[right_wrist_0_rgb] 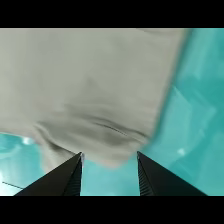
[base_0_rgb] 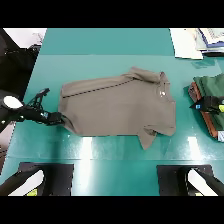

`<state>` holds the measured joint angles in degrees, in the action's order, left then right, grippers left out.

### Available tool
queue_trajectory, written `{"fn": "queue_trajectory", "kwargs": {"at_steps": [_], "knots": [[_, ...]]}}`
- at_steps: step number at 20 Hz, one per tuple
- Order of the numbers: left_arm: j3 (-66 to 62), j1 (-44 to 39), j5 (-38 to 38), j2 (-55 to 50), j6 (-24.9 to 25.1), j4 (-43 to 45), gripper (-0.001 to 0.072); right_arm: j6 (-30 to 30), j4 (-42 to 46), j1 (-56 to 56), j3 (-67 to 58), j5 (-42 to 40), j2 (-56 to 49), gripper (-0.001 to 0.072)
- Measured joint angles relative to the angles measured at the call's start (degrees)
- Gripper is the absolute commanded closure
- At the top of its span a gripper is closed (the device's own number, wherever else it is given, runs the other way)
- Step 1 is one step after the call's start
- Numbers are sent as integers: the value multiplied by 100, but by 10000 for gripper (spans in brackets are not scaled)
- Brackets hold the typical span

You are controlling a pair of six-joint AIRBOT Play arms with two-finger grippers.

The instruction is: Fold the shirts.

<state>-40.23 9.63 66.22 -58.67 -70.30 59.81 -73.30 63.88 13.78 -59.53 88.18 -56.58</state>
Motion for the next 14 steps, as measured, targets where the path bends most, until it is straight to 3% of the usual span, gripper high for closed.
{"fn": "queue_trajectory", "kwargs": {"at_steps": [1,2,12,14], "knots": [[-72,0,9,146,-7,-11,683,-4,101,24,122,-4,-59,176],[-125,0,24,280,-9,-13,683,-11,166,61,302,-59,-133,140],[-262,0,179,656,-22,-24,683,7,-684,229,2299,-953,-1222,167],[-262,0,181,664,-24,-26,683,46,-824,61,2371,-1156,-1246,459]]}}
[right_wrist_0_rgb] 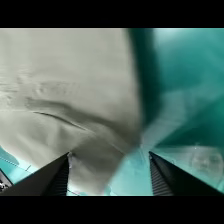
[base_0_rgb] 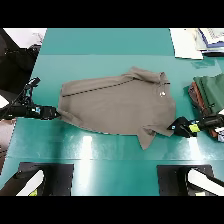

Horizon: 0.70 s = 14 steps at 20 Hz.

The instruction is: Fold the shirts.

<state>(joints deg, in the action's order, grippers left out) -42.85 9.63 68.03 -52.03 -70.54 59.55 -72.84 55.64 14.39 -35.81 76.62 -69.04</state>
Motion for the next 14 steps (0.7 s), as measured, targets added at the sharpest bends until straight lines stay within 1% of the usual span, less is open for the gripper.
{"fn": "queue_trajectory", "kwargs": {"at_steps": [1,2,3,6,9,11,14], "knots": [[0,0,2,2,0,0,683,15,-26,-81,-2,-175,28,576],[0,0,4,4,0,0,683,50,-74,-166,-15,-264,96,665],[0,0,9,7,0,0,684,72,-111,-251,-48,-352,186,692],[-28,0,9,37,-101,-2,684,109,-157,-374,-262,-562,564,693],[-452,0,11,184,-293,0,684,105,-177,-428,-883,-695,1108,693],[-1161,-2,26,299,-439,-9,683,17,-190,-444,-1589,-833,1491,693],[-2758,-4,44,415,-610,-15,683,-59,-210,-455,-2981,-1185,1937,693]]}}
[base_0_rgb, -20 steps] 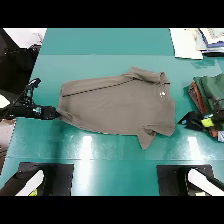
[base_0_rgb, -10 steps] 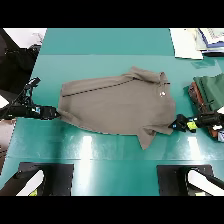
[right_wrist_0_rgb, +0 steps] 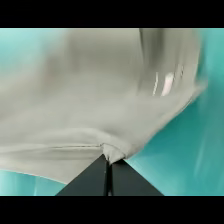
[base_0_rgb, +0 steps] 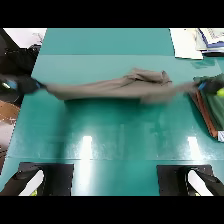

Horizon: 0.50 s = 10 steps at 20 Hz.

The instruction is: Fold the shirts.

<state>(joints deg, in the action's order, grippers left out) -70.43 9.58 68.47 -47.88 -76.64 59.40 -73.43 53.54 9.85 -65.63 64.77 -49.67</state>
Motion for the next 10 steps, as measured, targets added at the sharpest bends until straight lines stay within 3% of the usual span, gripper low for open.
{"fn": "queue_trajectory", "kwargs": {"at_steps": [5,10], "knots": [[-2872,0,-68,68,-109,-2,683,-68,61,-7,-2420,-474,245,692],[-4957,2,-225,105,-275,-15,683,-81,400,-4,-3995,-542,420,693]]}}
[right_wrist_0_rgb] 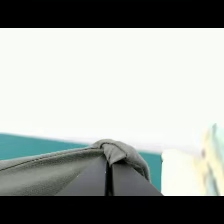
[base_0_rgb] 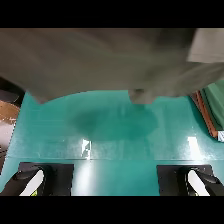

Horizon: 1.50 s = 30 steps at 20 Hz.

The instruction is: Fold the shirts.

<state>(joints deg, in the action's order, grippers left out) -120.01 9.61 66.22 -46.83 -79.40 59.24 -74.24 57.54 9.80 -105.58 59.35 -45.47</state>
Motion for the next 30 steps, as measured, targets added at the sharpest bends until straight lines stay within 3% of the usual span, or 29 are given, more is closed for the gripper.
{"fn": "queue_trajectory", "kwargs": {"at_steps": [4,8,16,19,22,27,30], "knots": [[-796,0,72,4,-223,-372,684,-50,341,136,-866,319,116,693],[-772,0,540,-2,-297,-560,684,-186,398,404,-1414,1180,-229,693],[2938,2,1097,-470,-234,-94,683,-280,256,-470,116,2494,-1967,693],[4350,0,710,-1123,-17,-76,683,-282,442,-828,699,2562,-2881,693],[4957,-2,-120,-2041,264,-140,683,-286,511,-977,898,2245,-3816,693],[4712,0,-1456,-3379,879,-1060,683,-286,540,-1051,332,1300,-5104,694],[4393,-2,-1766,-3783,1233,-1462,683,-284,546,-1062,-129,973,-5545,694]]}}
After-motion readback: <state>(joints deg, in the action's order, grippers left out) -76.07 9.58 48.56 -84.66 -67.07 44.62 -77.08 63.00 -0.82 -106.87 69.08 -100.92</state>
